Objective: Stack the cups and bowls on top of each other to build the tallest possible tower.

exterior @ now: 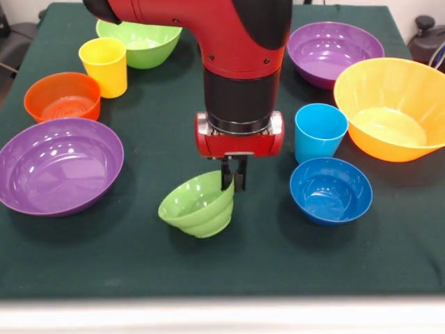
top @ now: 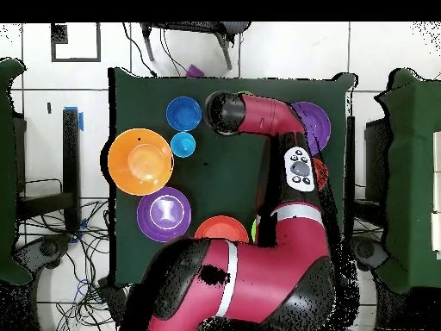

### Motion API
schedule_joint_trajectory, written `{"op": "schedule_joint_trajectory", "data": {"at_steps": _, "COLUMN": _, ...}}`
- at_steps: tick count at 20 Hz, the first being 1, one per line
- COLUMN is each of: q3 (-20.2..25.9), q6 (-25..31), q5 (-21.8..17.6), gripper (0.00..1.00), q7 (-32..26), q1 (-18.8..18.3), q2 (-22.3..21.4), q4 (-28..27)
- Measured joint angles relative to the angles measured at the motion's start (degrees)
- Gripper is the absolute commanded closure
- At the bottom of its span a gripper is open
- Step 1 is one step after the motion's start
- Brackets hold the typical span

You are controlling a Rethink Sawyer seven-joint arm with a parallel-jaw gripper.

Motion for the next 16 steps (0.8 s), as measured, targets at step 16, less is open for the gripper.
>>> {"op": "schedule_joint_trajectory", "data": {"at_steps": 16, "q3": -6.2, "q6": -1.0, "q5": 0.0, "gripper": 1.0, "q7": 0.0, "q1": 0.7, "q2": -5.5, "q4": 14.4}}
